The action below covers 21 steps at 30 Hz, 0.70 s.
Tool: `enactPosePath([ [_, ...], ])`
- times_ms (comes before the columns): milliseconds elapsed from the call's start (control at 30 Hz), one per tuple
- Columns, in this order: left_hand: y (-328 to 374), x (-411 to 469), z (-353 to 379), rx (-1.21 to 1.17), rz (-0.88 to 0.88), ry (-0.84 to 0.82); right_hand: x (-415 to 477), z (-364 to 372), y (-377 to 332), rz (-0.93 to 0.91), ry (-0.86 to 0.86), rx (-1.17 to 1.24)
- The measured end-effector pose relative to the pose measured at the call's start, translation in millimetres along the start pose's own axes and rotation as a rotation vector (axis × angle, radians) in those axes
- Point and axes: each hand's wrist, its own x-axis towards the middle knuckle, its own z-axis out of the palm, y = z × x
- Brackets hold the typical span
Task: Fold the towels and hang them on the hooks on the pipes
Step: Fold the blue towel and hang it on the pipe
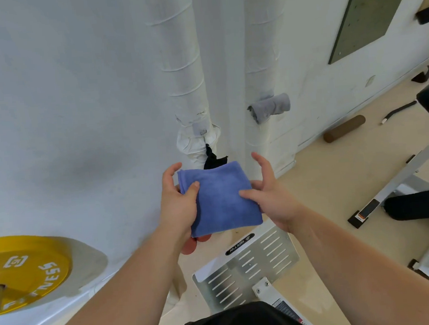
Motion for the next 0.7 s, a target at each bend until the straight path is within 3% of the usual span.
enactPosePath([
  [67,5.0,0.9,0.4,0.104,0.093,0.001,-3.7,2.5,0.9,-0.074,-0.024,-0.068],
  [167,9.1,-2.4,1.0,0.145,0.208,-0.095,-1.1,3.3,-1.4,-0.114,0.089,-0.097],
  [267,6.0,-9.0,-2.4,0.145,0.143,-0.249,0.7,-3.5,-3.7,-0.131,0.115,-0.029],
  [367,5.7,-14.1,-3.6,0.201,0.099,-0.309,2.3,-15.7,-2.6,-0.137,0.032,-0.058],
  [500,16.7,-14.4,-7.0,0.351,0.114,-0.328,5.8,-32.5,-4.6,-0.112,-0.094,-0.270],
  [600,23.3,-16.5,-9.4,0.575,0.145,-0.359,8.4,-37.9,-14.8,-0.174,-0.101,-0.518],
  [700,30.1,-15.6,-10.4,0.676,0.203,-0.287,12.2,-35.5,-25.4,-0.303,-0.057,-0.689],
])
